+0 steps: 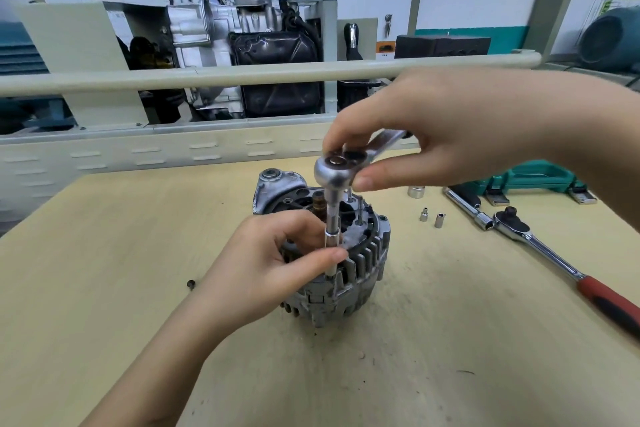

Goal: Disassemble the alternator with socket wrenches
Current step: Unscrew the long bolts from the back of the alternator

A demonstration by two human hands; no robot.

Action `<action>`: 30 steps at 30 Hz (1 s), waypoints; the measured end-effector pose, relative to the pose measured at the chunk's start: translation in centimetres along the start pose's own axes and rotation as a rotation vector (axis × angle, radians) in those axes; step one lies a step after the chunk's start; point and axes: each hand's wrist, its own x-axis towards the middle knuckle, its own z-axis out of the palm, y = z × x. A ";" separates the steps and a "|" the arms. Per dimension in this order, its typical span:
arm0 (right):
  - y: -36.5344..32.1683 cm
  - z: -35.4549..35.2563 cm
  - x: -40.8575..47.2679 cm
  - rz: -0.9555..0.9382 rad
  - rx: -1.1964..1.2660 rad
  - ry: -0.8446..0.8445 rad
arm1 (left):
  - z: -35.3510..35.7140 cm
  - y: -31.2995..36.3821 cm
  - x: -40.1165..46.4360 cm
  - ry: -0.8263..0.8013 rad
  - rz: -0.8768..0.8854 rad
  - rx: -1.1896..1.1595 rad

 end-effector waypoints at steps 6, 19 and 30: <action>-0.6 0.3 0.0 0.009 -0.038 0.028 | 0.3 0.2 0.0 0.048 0.029 0.023; -0.5 0.3 0.0 0.023 -0.065 0.019 | 0.2 0.3 0.1 0.009 0.047 -0.007; -0.9 0.1 0.1 0.021 -0.072 -0.013 | 0.1 0.1 0.0 -0.020 0.005 -0.056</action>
